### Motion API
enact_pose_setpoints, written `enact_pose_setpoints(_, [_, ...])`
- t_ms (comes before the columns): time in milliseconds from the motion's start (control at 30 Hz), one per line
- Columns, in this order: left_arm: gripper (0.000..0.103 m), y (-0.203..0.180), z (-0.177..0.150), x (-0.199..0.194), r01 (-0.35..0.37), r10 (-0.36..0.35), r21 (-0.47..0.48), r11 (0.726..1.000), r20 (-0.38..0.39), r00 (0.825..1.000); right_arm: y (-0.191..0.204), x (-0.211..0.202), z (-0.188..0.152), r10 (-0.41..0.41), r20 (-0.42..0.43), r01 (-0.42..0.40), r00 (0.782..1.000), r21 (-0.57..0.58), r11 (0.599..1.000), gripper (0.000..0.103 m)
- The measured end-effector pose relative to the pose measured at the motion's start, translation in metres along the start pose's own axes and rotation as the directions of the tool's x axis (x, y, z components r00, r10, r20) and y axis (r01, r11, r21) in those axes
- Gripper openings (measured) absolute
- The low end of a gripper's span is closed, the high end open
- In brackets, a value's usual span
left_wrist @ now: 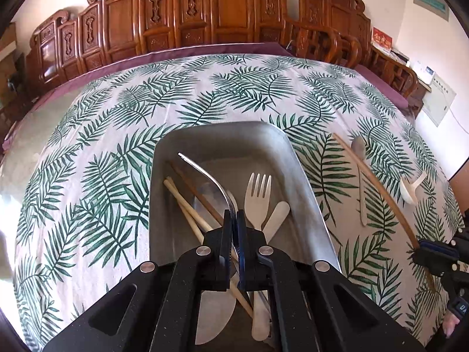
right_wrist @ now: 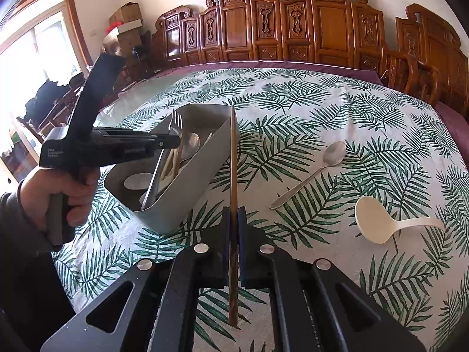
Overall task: Organize utensils
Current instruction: 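Lift the metal fork into the grey tray and open the left tool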
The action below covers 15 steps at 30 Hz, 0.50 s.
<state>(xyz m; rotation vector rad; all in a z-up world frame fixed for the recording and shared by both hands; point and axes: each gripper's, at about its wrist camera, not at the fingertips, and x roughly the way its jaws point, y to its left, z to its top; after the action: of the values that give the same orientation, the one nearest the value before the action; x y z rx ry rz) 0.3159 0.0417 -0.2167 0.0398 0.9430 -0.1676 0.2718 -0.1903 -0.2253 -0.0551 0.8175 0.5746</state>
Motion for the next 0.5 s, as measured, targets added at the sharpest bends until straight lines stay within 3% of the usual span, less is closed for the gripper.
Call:
enact_pose_setpoints(133, [0.004,0.0,-0.002,-0.005,0.009,-0.009,-0.011,1.0,0.006,1.0,0.001,-0.002,0.0,0.002,0.006,-0.002,1.0,0.004,1.0,0.006])
enact_pose_setpoints(500, [0.039,0.006,-0.008,-0.036,-0.016,0.017,-0.024,1.0,0.055,0.998,0.011,-0.01,0.003,0.019,0.027,-0.019,0.999,0.003,1.0,0.006])
